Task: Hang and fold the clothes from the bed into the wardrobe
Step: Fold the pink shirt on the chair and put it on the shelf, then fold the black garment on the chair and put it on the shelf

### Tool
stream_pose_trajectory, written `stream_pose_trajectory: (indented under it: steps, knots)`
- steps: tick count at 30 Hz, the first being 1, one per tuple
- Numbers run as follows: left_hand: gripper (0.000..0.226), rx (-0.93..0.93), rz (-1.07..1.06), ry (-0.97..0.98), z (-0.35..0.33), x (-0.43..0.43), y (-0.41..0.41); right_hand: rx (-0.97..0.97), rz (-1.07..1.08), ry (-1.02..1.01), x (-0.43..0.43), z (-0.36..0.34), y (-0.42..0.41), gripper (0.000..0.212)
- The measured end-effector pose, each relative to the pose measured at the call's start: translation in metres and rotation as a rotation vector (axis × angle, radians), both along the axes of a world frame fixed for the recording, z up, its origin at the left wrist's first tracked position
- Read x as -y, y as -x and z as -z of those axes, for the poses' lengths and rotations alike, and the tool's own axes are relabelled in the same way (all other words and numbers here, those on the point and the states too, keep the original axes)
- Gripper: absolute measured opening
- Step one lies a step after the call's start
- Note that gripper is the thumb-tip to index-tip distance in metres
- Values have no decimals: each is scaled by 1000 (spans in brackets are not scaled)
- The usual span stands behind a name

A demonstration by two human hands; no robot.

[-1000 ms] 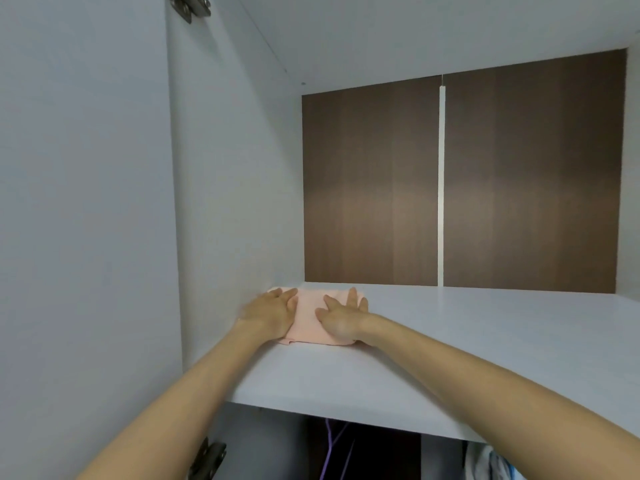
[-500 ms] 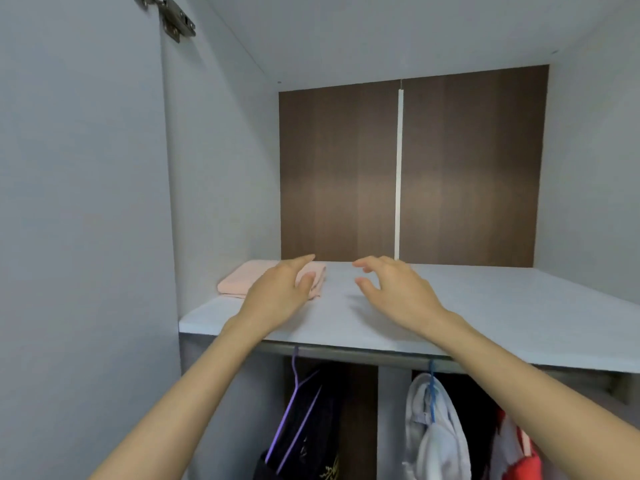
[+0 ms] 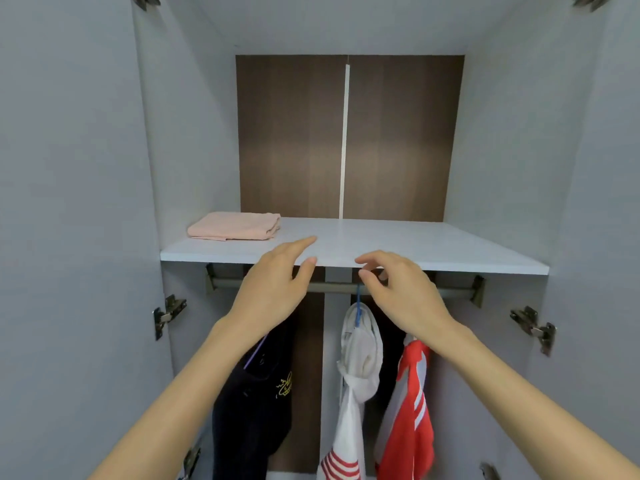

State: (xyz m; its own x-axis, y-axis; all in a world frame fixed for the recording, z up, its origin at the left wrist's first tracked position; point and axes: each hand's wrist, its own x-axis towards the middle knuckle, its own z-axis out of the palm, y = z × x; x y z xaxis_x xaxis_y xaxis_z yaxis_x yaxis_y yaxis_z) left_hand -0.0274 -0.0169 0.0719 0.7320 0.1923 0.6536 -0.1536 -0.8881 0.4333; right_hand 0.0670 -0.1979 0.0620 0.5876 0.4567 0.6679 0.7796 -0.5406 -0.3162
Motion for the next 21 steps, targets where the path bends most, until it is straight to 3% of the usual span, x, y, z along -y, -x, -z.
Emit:
stream_pose_trajectory:
  steps: [10, 21]
  knots:
    - [44, -66, 192, -114, 64, 59, 100, -127, 258, 0, 81, 71, 147, 25]
    - [41, -270, 628, -180, 142, 211, 202, -371, 679, -35, 234, 162, 346, 25]
